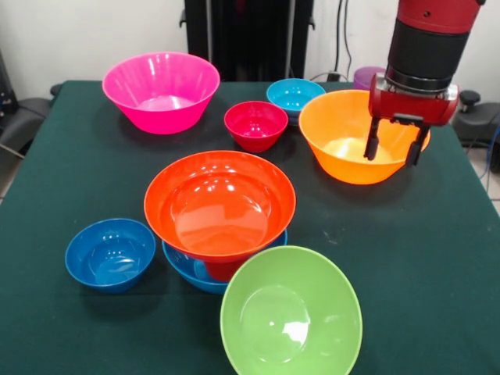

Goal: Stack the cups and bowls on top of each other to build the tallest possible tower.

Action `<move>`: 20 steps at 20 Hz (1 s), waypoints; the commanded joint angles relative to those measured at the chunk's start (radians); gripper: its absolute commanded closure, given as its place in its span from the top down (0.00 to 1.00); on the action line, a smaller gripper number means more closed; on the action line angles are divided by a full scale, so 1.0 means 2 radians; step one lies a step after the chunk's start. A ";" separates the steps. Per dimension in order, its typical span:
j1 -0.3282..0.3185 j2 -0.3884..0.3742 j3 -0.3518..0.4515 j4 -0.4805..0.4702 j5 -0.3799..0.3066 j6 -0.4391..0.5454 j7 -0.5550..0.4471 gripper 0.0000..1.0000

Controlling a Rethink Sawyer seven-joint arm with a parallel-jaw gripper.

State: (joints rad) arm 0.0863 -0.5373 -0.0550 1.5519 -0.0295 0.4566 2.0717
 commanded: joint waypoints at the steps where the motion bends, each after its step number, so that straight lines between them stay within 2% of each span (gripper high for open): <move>1: 0.026 -0.010 -0.005 -0.004 0.029 0.021 0.108 1.00; 5: 0.043 -0.020 -0.020 0.006 0.044 0.029 0.117 1.00; 20: 0.058 0.006 -0.024 0.034 0.088 -0.015 0.113 1.00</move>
State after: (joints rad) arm 0.1974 -0.5716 -0.1481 1.5561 0.1087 0.4568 2.0886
